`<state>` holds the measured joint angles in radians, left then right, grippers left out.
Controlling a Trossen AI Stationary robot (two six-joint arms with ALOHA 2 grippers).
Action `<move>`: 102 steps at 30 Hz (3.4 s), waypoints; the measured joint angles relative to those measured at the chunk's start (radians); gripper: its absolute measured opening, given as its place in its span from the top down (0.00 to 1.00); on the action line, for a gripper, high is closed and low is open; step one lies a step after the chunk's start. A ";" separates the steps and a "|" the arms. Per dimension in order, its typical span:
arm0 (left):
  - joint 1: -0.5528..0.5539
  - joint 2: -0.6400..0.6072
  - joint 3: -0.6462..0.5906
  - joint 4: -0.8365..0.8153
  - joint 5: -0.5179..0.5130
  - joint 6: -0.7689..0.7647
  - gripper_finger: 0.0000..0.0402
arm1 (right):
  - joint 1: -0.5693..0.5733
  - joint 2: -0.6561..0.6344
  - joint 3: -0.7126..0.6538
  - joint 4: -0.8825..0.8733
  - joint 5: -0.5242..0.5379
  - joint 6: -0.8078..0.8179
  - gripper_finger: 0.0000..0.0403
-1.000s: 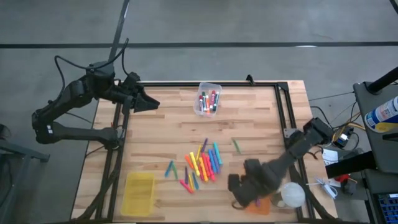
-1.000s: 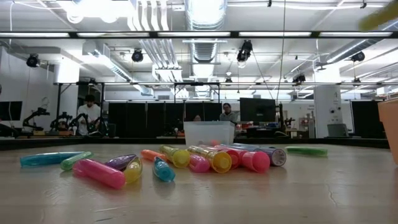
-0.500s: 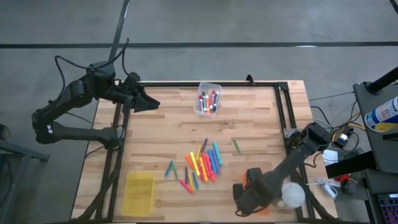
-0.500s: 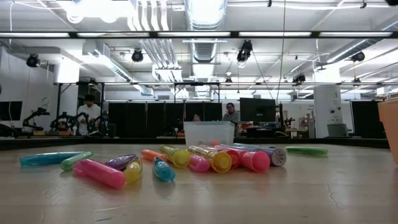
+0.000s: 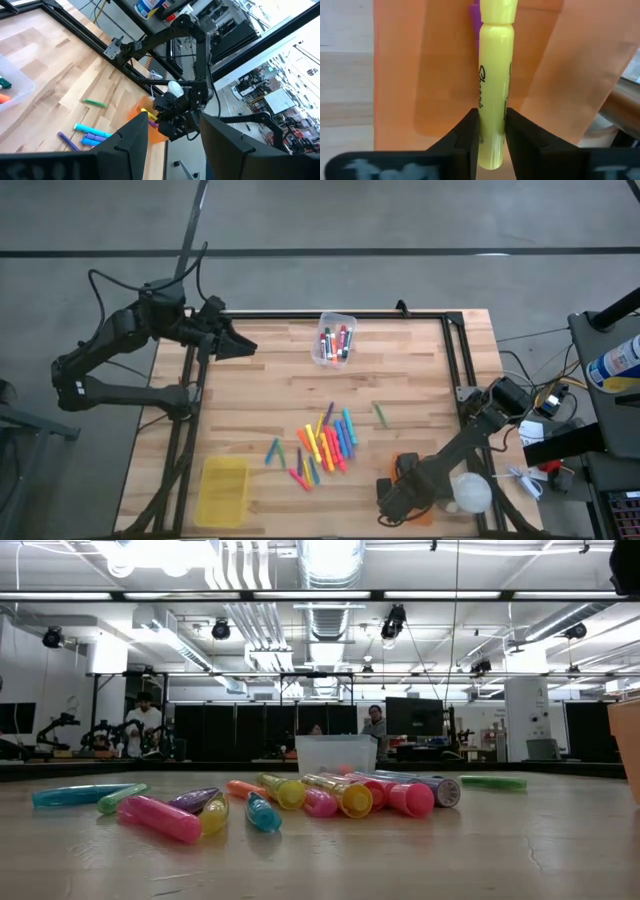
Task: Pick & Place Markers
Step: Put the yellow highlighter into the orange bin, then put the light blue highlighter into the orange bin
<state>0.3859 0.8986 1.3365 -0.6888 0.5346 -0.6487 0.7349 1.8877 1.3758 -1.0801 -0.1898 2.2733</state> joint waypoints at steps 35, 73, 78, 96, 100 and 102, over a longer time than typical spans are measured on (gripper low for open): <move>-0.001 -0.003 0.000 0.000 0.001 0.012 0.57 | -0.330 -0.003 0.273 -0.031 0.272 -0.496 0.64; 0.000 -0.003 0.000 -0.001 0.001 0.024 0.57 | -0.719 0.259 0.217 0.090 0.185 -0.988 0.69; 0.000 -0.004 0.000 -0.001 0.001 0.023 0.57 | -0.721 0.274 0.217 0.093 0.166 -1.029 0.80; 0.000 -0.004 0.000 -0.001 0.001 0.023 0.57 | -0.605 -0.013 0.253 -0.165 0.218 -0.809 0.86; -0.001 -0.004 0.000 -0.001 0.001 0.024 0.57 | -0.481 -0.094 0.251 -0.256 0.275 -0.595 0.86; -0.001 -0.004 0.000 -0.001 0.001 0.024 0.57 | -0.408 -0.111 0.251 -0.316 0.277 -0.488 0.86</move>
<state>0.3851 0.8950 1.3362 -0.6895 0.5355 -0.6247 0.3269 1.7769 1.6268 -1.3959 0.0871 1.7856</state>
